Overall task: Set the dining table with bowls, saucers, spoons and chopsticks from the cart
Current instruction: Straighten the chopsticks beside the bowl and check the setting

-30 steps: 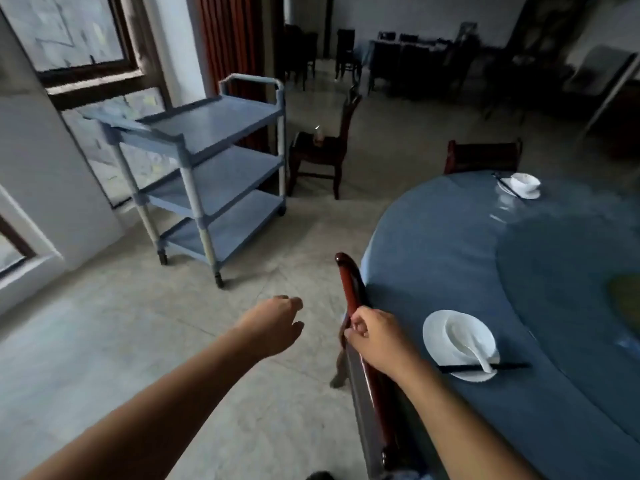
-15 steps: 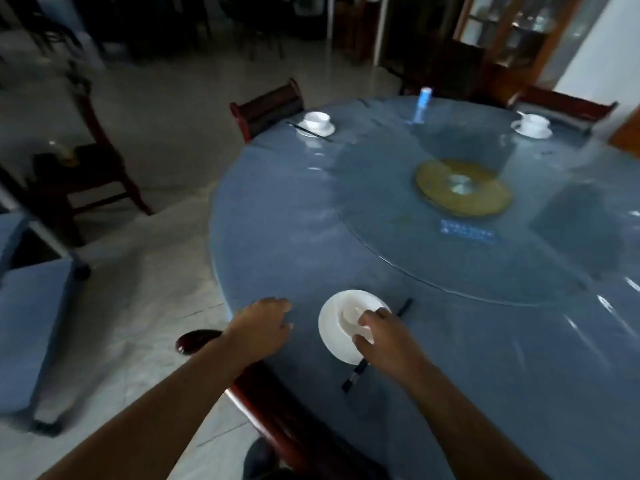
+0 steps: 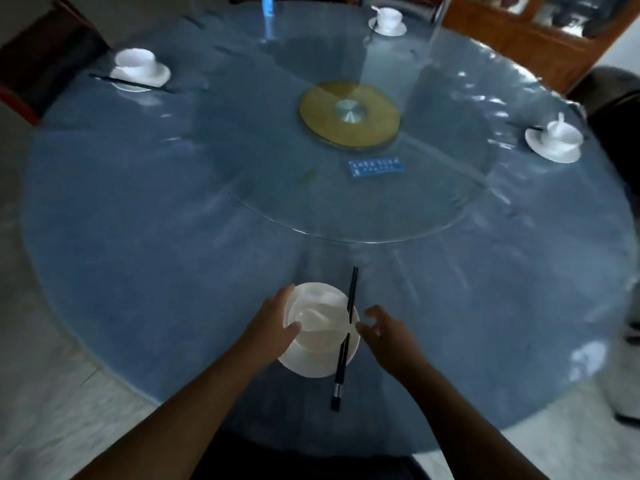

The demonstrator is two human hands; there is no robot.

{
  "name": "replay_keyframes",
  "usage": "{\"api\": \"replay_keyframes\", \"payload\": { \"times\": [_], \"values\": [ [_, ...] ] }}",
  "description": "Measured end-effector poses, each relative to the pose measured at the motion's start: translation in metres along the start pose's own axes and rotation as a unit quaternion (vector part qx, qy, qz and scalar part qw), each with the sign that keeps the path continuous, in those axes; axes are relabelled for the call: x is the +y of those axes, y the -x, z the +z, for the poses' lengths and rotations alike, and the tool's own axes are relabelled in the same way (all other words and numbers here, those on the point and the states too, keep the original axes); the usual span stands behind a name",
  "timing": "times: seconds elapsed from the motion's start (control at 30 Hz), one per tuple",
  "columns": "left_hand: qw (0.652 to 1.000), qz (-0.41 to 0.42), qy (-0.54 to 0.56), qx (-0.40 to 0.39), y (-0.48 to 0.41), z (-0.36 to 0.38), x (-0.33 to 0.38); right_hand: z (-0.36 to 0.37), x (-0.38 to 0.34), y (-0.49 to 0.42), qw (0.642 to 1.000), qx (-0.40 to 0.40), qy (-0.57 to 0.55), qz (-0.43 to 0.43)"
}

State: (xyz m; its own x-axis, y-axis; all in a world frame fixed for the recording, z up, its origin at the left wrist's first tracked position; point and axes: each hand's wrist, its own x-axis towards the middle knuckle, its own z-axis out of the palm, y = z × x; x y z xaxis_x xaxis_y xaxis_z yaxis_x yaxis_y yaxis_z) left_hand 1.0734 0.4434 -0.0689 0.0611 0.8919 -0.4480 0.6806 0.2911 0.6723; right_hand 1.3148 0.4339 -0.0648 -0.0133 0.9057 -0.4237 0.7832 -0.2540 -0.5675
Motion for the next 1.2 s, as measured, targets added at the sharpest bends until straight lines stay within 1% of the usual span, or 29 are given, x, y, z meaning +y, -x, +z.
{"api": "replay_keyframes", "payload": {
  "times": [0.1, 0.17, 0.23, 0.3, 0.4, 0.63, 0.73, 0.83, 0.87, 0.9, 1.0, 1.07, 1.2],
  "values": [
    [0.996, 0.005, 0.088, -0.034, -0.004, 0.005, -0.006, 0.009, 0.001, 0.001, 0.997, -0.021, -0.069, 0.013],
    [0.987, -0.007, 0.153, -0.052, -0.005, 0.008, -0.007, 0.016, 0.003, 0.002, 0.992, -0.031, -0.12, 0.006],
    [0.974, -0.036, 0.213, -0.062, -0.006, 0.009, -0.009, 0.021, 0.004, 0.001, 0.994, -0.02, -0.107, -0.025],
    [0.965, -0.048, 0.247, -0.07, -0.007, 0.011, -0.012, 0.024, 0.004, -0.002, 0.994, -0.008, -0.1, -0.041],
    [0.958, -0.041, 0.271, -0.079, -0.005, 0.011, -0.016, 0.023, 0.004, -0.008, 0.99, -0.016, -0.139, -0.031],
    [0.961, -0.042, 0.264, -0.066, -0.002, 0.013, -0.017, 0.016, 0.004, -0.016, 0.991, -0.025, -0.113, -0.06],
    [0.961, -0.061, 0.268, -0.036, 0.002, 0.011, -0.021, 0.011, 0.006, -0.019, 0.989, -0.019, -0.138, -0.046],
    [0.958, -0.096, 0.265, 0.057, 0.018, 0.012, -0.03, 0.005, 0.014, -0.024, 0.986, 0.008, -0.168, -0.019],
    [0.958, -0.105, 0.259, 0.068, 0.025, 0.013, -0.034, 0.003, 0.018, -0.027, 0.982, 0.018, -0.187, -0.008],
    [0.959, -0.111, 0.256, 0.055, 0.032, 0.014, -0.038, 0.001, 0.021, -0.031, 0.978, 0.025, -0.208, 0.009],
    [0.958, -0.124, 0.255, -0.05, 0.055, 0.029, -0.044, -0.004, 0.028, -0.047, 0.968, 0.034, -0.236, 0.072],
    [0.946, -0.146, 0.271, -0.099, 0.066, 0.043, -0.039, -0.007, 0.03, -0.058, 0.973, 0.03, -0.21, 0.092],
    [0.915, -0.197, 0.291, -0.201, 0.077, 0.059, -0.016, -0.01, 0.019, -0.079, 0.98, -0.016, -0.169, 0.102]
  ]
}}
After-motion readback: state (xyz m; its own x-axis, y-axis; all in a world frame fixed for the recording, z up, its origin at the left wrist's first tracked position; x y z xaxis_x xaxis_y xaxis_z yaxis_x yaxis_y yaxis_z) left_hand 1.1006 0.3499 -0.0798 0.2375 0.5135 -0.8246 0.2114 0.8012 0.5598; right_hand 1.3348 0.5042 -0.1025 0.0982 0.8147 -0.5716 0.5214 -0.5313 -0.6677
